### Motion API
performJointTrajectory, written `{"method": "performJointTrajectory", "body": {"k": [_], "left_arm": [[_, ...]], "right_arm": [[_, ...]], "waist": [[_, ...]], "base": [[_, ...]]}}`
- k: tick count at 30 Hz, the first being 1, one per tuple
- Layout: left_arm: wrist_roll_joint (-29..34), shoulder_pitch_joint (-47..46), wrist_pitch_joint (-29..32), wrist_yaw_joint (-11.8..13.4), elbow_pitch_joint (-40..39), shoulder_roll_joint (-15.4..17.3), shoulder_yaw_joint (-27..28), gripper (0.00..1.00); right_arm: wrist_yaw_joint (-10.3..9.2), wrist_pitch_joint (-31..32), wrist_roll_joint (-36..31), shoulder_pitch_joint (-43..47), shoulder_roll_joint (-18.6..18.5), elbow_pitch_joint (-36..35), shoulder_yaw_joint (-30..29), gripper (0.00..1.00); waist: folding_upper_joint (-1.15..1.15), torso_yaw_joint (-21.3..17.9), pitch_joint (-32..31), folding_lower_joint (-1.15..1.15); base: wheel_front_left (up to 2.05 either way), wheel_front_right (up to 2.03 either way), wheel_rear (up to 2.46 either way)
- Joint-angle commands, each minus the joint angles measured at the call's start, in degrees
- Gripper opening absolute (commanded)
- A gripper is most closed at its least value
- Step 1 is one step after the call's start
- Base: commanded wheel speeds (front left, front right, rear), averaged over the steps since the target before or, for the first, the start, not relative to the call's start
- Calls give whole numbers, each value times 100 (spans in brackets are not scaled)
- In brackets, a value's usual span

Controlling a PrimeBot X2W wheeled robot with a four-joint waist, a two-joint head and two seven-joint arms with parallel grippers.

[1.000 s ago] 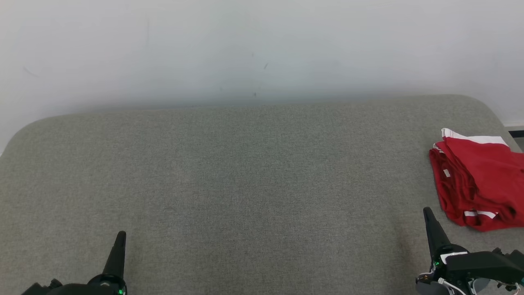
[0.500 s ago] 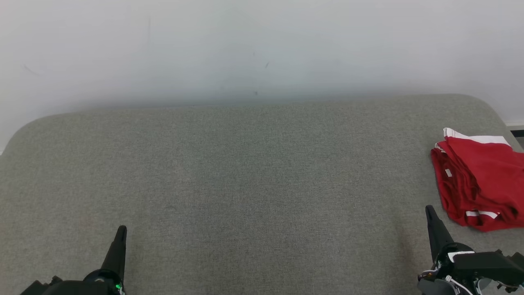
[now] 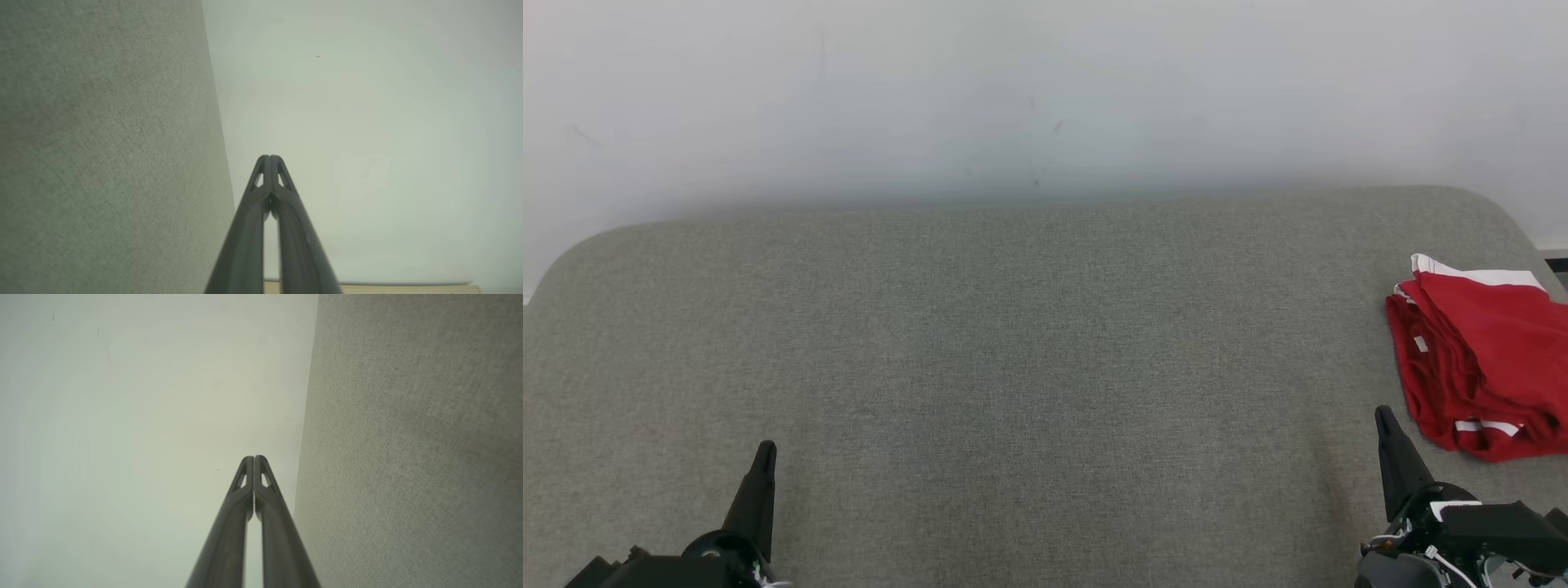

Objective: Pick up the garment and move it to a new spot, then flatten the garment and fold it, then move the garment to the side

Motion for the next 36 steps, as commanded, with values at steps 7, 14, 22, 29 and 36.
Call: {"method": "performJointTrajectory", "body": {"k": [7, 14, 22, 29, 36], "left_arm": [[-61, -68, 18, -17, -25, 31, 21, 0], [-62, -68, 18, -17, -25, 31, 21, 0], [-62, -68, 18, -17, -25, 31, 21, 0], [-62, -68, 18, -17, -26, 31, 21, 0], [-62, -68, 18, -17, -26, 31, 20, 0]], "right_arm": [[-12, 19, 49, 56, 20, -22, -20, 0], [-12, 18, 50, 55, 20, -20, -19, 0], [-12, 18, 50, 54, 19, -20, -19, 0], [-12, 18, 50, 54, 19, -20, -18, 0], [-12, 17, 51, 54, 19, -21, -18, 0]], "waist": [[0, 1, 1, 0], [0, 1, 1, 0], [0, 1, 1, 0], [0, 1, 1, 0], [0, 1, 1, 0]], "base": [[0, 0, 0], [0, 0, 0], [0, 0, 0], [0, 0, 0], [0, 0, 0]]}}
